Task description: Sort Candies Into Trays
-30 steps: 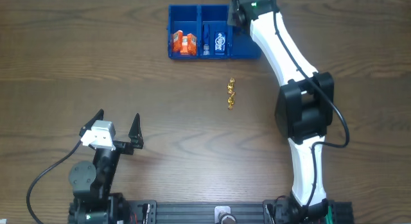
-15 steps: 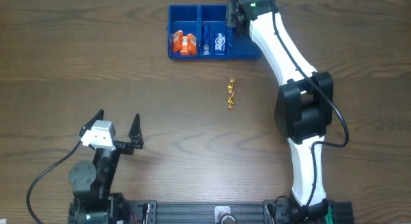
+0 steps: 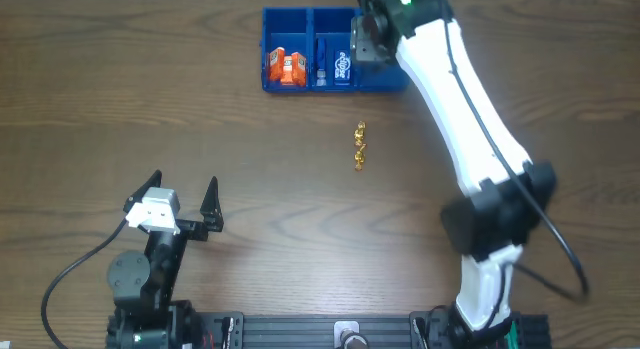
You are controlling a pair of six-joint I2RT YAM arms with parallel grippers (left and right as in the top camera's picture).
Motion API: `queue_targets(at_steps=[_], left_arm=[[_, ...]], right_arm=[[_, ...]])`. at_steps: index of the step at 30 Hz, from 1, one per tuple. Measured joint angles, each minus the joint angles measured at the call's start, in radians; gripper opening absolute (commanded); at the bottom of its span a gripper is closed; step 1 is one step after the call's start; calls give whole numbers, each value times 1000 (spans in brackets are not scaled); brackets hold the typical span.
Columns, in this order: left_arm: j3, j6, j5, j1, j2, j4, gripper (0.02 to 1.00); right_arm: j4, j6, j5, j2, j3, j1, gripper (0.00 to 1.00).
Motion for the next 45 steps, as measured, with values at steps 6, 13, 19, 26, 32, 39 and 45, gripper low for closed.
queue_targets(at_steps=[6, 13, 19, 26, 32, 39, 45], left_arm=[[0, 0, 0, 0, 0, 0, 998], [0, 0, 0, 0, 0, 0, 996], [0, 0, 0, 0, 0, 0, 996], [0, 0, 0, 0, 0, 0, 998], [0, 0, 0, 0, 0, 0, 998], [0, 0, 0, 0, 0, 0, 998], [0, 0, 0, 0, 0, 0, 998]], right_arm=[[-218, 82, -72, -119, 21, 81, 873], [-155, 138, -138, -102, -199, 143, 901], [24, 155, -182, -85, -461, 143, 899], [196, 160, -201, -78, -663, 137, 890], [257, 160, -203, -33, -691, 118, 882], [297, 160, -205, 36, -692, 114, 873], [320, 162, -206, 46, -693, 114, 840]])
